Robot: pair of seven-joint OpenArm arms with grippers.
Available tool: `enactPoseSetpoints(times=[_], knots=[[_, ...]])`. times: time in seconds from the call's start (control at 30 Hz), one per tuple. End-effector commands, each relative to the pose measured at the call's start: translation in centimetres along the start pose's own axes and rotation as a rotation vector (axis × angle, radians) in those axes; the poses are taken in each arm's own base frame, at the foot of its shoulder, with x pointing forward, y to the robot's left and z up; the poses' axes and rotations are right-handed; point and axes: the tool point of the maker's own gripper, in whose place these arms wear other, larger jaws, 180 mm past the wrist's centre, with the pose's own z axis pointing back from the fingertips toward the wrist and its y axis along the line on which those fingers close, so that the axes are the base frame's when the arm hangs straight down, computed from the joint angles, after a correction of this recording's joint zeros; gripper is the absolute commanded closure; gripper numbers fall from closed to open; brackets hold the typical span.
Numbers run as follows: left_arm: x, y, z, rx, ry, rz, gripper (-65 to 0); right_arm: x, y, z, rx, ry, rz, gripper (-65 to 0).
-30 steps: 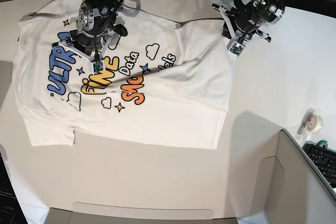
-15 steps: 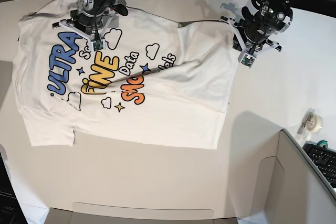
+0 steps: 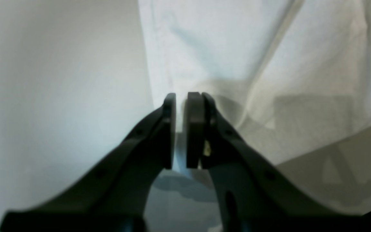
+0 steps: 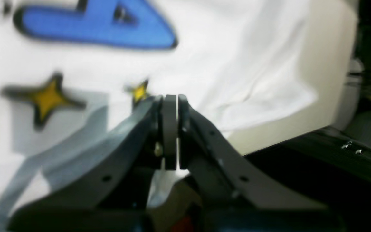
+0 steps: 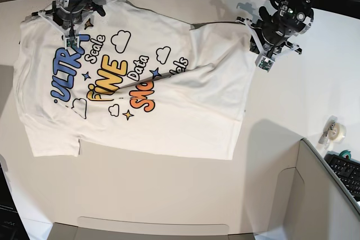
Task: Layout the t-shirt on the table in an organized manner, then fold the t-shirt properly
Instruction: 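Pull the shirt with both grippers to straighten and flatten it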
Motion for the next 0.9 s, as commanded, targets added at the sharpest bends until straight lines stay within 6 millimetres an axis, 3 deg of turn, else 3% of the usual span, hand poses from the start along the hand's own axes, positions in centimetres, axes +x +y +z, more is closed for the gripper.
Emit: enactPoseSetpoints(times=[0.0, 0.2, 0.47, 0.6, 0.87], knots=[[0.9, 0.4, 0.3, 0.011, -0.029, -0.015, -5.7, -0.3, -0.2, 0.3, 0.000, -0.003, 0.002, 0.0], [1.3, 0.8, 0.0, 0.019, -0.036, -0.013, -5.7, -3.7, 0.6, 0.7, 0.065, 0.053, 0.073, 0.0], [1.4, 0.9, -0.1, 0.020, -0.033, -0.013, -5.8, -7.6, -0.8, 1.0, 0.066, 0.108, 0.269, 0.0], [0.5, 1.2, -0.7, 0.023, -0.008, -0.001, -5.8, -8.2, -1.8, 0.9, 0.050, 0.115, 0.328, 0.0], [-0.4, 1.4, -1.2, 0.025, 0.018, 0.011, -5.8, -7.4, -3.1, 0.5, 0.019, 0.096, 0.365, 0.0]])
